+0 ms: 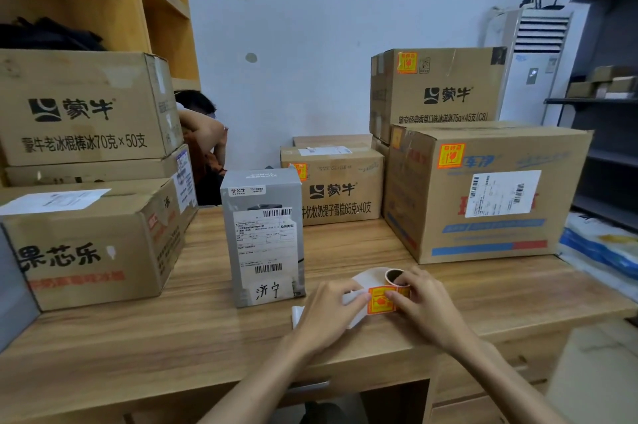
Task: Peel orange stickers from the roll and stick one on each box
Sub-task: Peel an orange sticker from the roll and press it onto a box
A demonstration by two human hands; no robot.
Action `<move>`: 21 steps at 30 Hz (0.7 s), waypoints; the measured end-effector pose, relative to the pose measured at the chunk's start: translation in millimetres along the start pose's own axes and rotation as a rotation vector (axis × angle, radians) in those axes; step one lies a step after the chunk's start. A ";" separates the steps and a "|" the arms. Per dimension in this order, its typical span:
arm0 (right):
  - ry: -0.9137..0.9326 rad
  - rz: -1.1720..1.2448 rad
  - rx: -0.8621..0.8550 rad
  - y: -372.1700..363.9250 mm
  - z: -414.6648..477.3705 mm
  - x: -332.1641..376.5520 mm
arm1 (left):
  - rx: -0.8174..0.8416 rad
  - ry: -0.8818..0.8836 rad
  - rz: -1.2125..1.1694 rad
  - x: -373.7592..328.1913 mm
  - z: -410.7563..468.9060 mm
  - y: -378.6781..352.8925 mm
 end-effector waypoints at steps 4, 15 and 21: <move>-0.008 -0.003 -0.052 -3.4 -4.9 -3.5 | 0.021 0.058 -0.137 7.7 -3.4 -3.9; -0.111 -0.027 -0.117 -5.6 -9.9 3.2 | 0.077 0.095 -0.259 7.4 -5.0 -3.1; -0.088 -0.118 -0.244 -2.9 -20.7 20.2 | 0.082 0.096 -0.300 6.5 -4.7 -3.0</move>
Point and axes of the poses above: each hand's wrist, its own z-axis towards the middle knuckle, its own y-axis out of the back of the hand, x = y × z, the point moved 8 cm from there along z, towards the middle knuckle, and after that the axes turned 2 degrees about -y, right-handed, at the moved point
